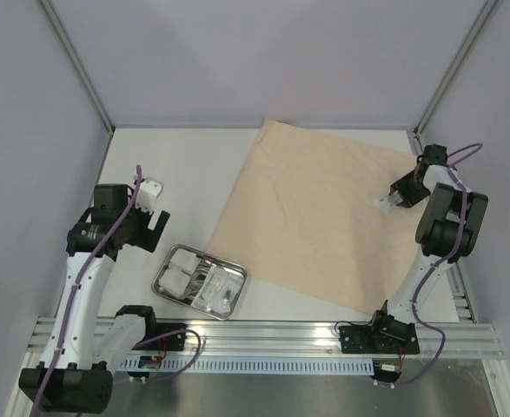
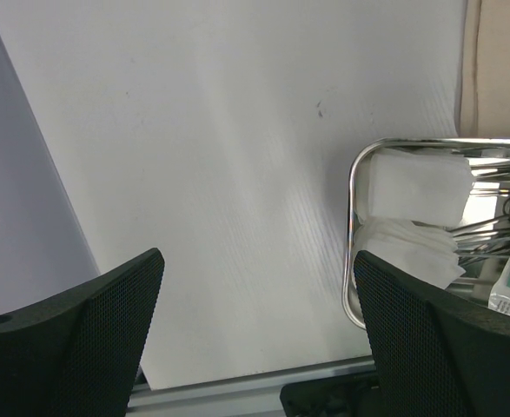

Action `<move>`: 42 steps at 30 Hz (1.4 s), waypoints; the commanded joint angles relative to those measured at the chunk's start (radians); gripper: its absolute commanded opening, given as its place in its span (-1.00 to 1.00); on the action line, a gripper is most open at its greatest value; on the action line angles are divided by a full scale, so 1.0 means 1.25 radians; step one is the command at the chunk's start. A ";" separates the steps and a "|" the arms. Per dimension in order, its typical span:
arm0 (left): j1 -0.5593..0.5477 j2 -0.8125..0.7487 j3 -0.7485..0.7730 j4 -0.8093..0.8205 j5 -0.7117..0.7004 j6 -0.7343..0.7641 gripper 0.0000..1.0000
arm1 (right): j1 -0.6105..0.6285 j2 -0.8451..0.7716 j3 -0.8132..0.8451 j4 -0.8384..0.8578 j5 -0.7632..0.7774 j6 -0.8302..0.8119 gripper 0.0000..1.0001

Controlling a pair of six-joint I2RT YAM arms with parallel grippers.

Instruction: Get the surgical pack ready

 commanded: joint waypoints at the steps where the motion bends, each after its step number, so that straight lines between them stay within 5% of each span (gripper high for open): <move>1: 0.004 0.001 0.003 0.009 -0.002 -0.009 1.00 | 0.001 0.029 0.015 0.004 -0.013 0.012 -0.08; 11: 0.004 0.001 0.002 0.010 -0.004 -0.008 1.00 | 0.001 0.019 -0.012 0.039 -0.048 -0.015 -0.98; 18: 0.004 0.000 0.002 0.011 -0.005 -0.006 1.00 | 0.001 -0.047 -0.041 0.058 -0.057 -0.044 -0.99; 29: 0.004 0.001 0.035 -0.005 0.028 -0.003 1.00 | 0.077 -0.320 -0.177 0.125 -0.045 -0.202 -0.99; 34: 0.003 0.007 0.100 -0.065 0.139 0.027 1.00 | 0.217 -0.459 -0.196 0.128 -0.035 -0.285 -0.99; 42: 0.003 0.022 0.247 -0.160 0.477 0.060 1.00 | 0.705 -0.585 -0.166 0.304 -0.005 -0.288 -0.99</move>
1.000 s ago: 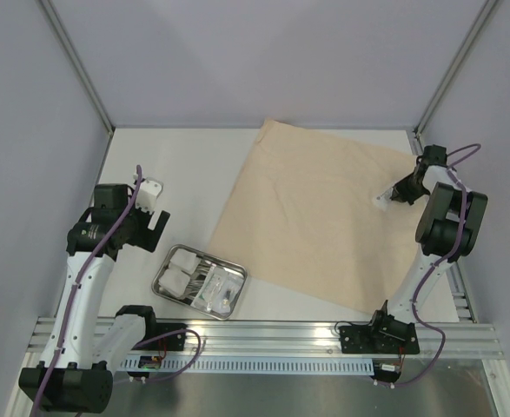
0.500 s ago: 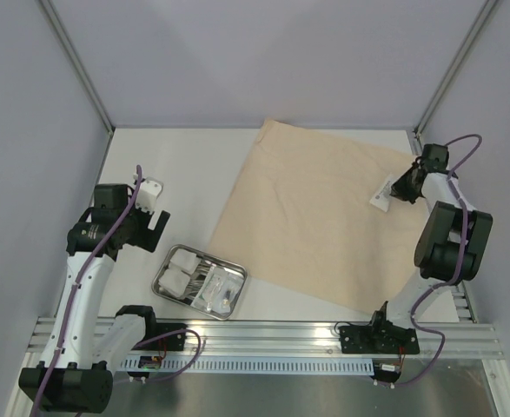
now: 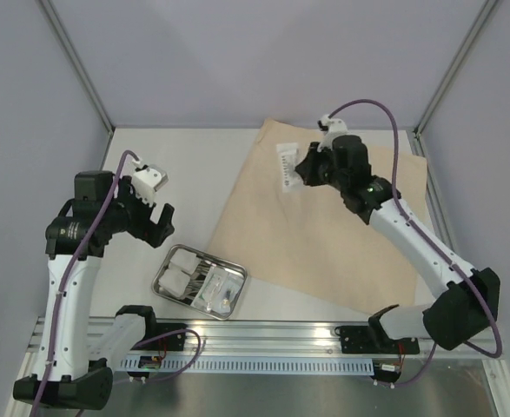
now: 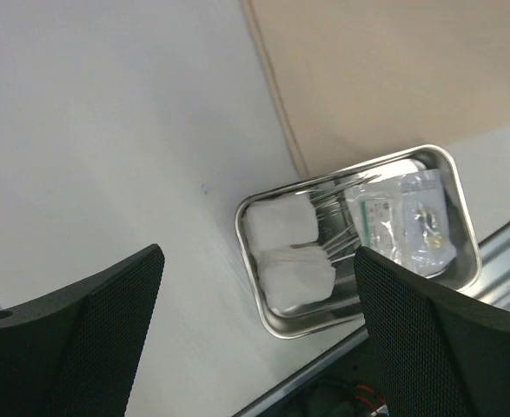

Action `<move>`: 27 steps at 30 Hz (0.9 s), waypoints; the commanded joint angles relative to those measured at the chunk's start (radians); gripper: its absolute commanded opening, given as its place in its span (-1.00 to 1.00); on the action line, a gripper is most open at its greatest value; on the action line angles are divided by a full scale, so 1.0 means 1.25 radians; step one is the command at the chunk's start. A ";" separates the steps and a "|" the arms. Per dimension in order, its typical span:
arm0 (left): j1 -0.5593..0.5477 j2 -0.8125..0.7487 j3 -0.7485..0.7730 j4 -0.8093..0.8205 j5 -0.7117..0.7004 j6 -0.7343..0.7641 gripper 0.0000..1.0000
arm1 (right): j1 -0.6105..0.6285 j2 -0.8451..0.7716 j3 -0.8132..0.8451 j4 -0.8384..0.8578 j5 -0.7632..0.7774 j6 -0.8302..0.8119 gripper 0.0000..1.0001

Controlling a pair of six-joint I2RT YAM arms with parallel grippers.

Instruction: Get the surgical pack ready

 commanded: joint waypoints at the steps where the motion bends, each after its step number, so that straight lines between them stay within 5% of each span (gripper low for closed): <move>1: 0.003 0.003 0.063 -0.044 0.214 0.010 1.00 | 0.155 -0.025 0.044 0.132 0.013 -0.012 -0.99; 10: 0.001 -0.014 0.121 0.009 0.309 -0.068 1.00 | 0.467 0.082 0.156 0.266 0.031 0.015 -0.99; 20: 0.001 -0.015 0.099 0.119 0.277 -0.169 0.99 | 0.540 0.124 0.183 0.302 0.010 0.023 -0.99; 27: 0.001 -0.015 0.079 0.183 0.291 -0.206 0.70 | 0.552 0.135 0.176 0.317 -0.022 0.036 -0.99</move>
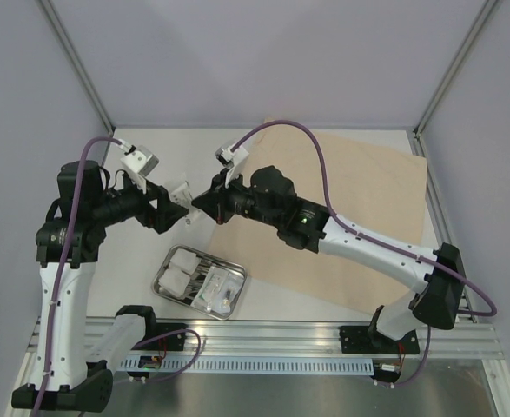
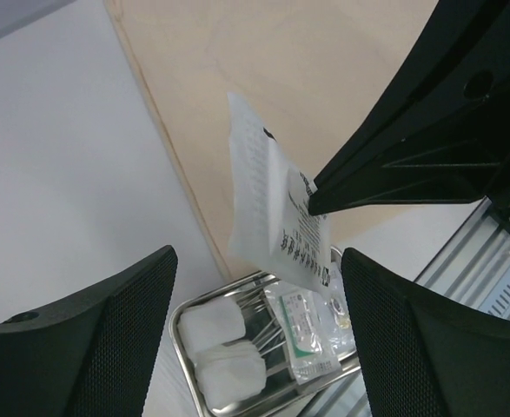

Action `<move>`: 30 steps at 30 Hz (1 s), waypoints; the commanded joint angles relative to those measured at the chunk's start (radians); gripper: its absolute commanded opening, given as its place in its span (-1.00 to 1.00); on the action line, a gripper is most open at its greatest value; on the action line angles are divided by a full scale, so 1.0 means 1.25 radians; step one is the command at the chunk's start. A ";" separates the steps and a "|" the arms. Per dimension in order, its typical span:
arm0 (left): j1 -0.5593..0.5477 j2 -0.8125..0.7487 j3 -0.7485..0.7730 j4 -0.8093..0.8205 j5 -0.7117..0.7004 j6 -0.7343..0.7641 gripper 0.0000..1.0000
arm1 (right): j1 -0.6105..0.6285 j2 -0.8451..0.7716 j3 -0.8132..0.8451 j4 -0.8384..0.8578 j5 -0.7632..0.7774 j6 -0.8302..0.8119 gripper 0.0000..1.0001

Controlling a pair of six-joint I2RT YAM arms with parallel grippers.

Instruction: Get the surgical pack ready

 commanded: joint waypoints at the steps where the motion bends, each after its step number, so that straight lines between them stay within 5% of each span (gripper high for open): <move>1: 0.001 -0.004 -0.006 0.066 0.021 -0.043 0.70 | 0.008 0.005 0.028 0.066 -0.027 0.019 -0.99; 5: 0.001 -0.002 -0.008 0.069 0.031 -0.040 0.50 | 0.011 0.010 0.030 0.082 -0.071 0.012 -0.99; 8: 0.001 -0.004 -0.017 0.067 0.043 -0.037 -0.02 | 0.011 0.012 0.029 0.087 -0.077 0.010 -0.99; 9: 0.001 -0.006 -0.018 0.068 0.045 -0.037 -0.36 | 0.011 0.013 0.030 0.087 -0.082 0.007 -0.99; 11: 0.001 -0.007 -0.021 0.067 0.045 -0.034 -0.57 | 0.010 0.018 0.033 0.082 -0.120 -0.010 -0.99; 12: 0.001 -0.007 -0.021 0.064 0.045 -0.026 -0.89 | 0.008 0.019 0.035 0.077 -0.133 -0.021 -0.87; 13: 0.001 -0.007 -0.021 0.060 0.045 -0.019 -1.00 | 0.008 0.018 0.036 0.071 -0.148 -0.048 -0.72; 15: 0.001 -0.009 -0.021 0.045 0.045 0.007 -1.00 | 0.008 0.001 0.025 0.044 -0.165 -0.098 -0.27; 19: 0.001 -0.015 -0.019 -0.052 0.068 0.163 -1.00 | 0.002 -0.075 -0.038 0.000 -0.121 -0.232 0.07; 22: 0.001 -0.014 -0.010 -0.158 0.149 0.300 -1.00 | -0.003 -0.152 -0.125 0.045 -0.140 -0.360 0.52; 30: 0.001 -0.011 0.038 -0.310 0.270 0.452 -1.00 | -0.004 -0.155 -0.091 -0.018 -0.325 -0.429 0.27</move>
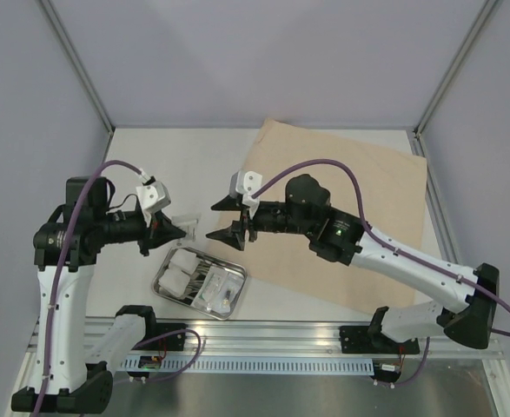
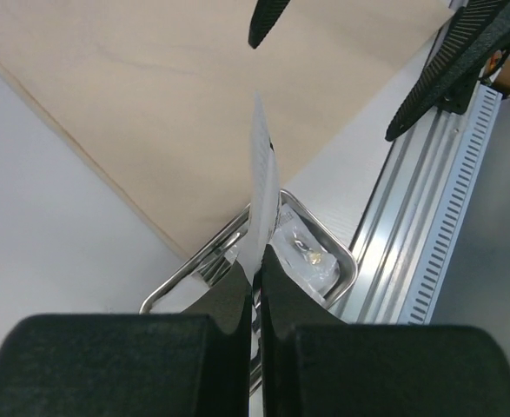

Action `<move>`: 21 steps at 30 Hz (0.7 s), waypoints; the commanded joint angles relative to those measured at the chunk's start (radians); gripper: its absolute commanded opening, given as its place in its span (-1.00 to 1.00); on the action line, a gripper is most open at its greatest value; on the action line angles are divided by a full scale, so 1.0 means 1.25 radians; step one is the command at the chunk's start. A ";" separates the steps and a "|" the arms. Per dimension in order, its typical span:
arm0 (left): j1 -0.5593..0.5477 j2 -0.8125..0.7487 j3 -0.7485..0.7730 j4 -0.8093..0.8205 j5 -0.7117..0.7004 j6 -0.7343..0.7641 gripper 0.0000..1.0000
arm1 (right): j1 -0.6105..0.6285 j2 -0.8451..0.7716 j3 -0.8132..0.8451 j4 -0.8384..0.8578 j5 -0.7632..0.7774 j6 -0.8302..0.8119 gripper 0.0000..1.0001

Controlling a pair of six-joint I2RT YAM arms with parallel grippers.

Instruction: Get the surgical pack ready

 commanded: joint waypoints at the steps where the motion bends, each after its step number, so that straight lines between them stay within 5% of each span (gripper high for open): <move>1: 0.002 -0.006 0.040 -0.071 0.092 0.113 -1.00 | 0.000 0.038 0.066 -0.017 -0.093 -0.042 0.24; 11: 0.002 -0.016 0.033 -0.087 0.113 0.127 -1.00 | 0.000 0.131 0.145 -0.033 -0.167 0.017 0.14; 15: 0.002 -0.014 0.029 -0.065 0.103 0.105 -1.00 | 0.000 0.147 0.170 -0.045 -0.200 0.030 -0.53; 21: 0.002 -0.014 0.025 -0.041 0.092 0.083 -1.00 | 0.000 0.152 0.175 -0.059 -0.214 0.031 -0.99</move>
